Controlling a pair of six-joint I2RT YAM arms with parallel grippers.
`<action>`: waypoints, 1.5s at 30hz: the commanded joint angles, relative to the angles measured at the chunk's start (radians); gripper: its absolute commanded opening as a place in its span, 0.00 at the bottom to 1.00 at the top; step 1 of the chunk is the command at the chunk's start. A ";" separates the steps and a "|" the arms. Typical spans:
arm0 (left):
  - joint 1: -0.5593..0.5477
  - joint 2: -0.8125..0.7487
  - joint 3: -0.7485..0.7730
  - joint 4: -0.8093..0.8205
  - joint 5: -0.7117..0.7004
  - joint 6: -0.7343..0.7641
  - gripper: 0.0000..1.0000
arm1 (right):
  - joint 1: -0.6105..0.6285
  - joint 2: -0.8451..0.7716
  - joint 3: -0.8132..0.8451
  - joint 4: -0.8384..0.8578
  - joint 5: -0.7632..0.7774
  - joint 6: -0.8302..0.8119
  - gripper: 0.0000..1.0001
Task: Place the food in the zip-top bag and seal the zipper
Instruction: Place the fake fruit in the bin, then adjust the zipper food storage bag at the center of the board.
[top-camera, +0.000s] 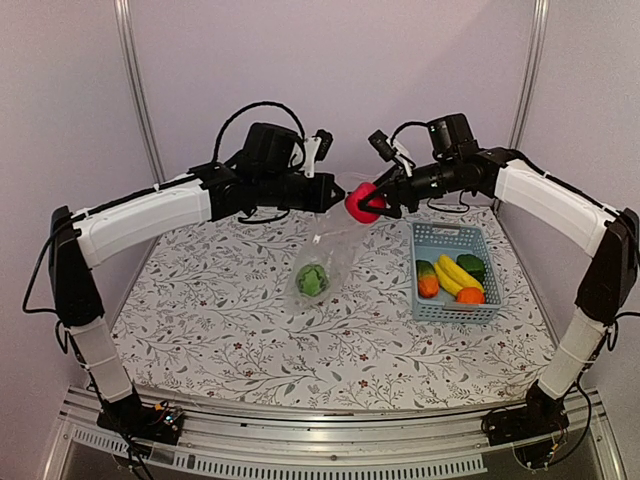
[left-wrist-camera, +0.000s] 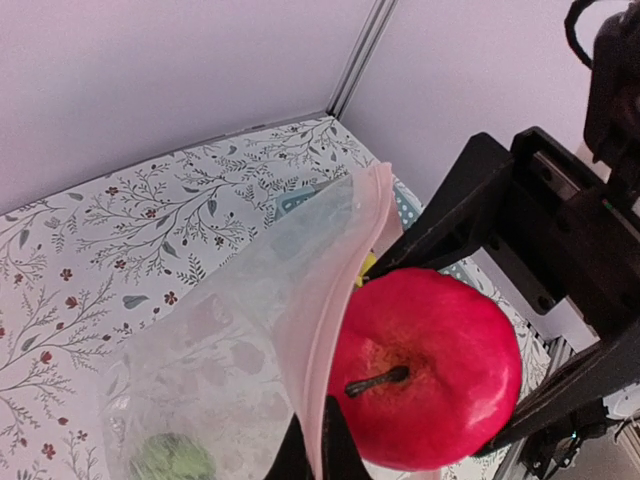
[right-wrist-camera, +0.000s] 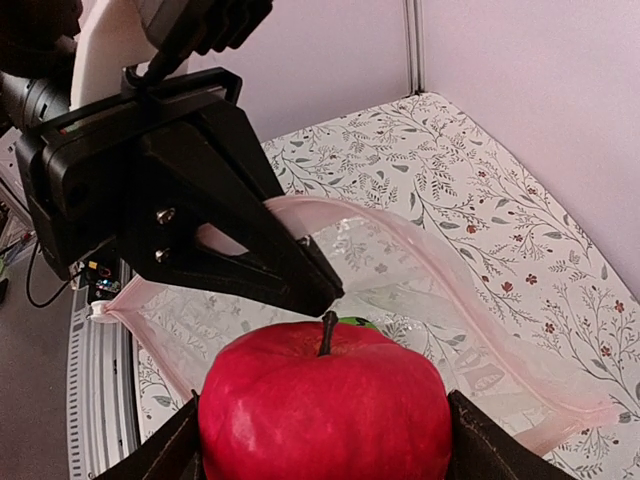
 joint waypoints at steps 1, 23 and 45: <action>-0.004 0.030 0.034 0.028 0.008 0.005 0.00 | 0.007 -0.048 0.017 -0.018 0.031 -0.006 0.77; 0.026 0.050 0.042 0.043 0.019 0.003 0.00 | 0.003 -0.112 -0.017 -0.065 0.428 0.017 0.72; 0.026 0.060 0.064 -0.004 -0.010 0.053 0.12 | -0.028 0.035 0.071 -0.152 0.223 0.219 0.00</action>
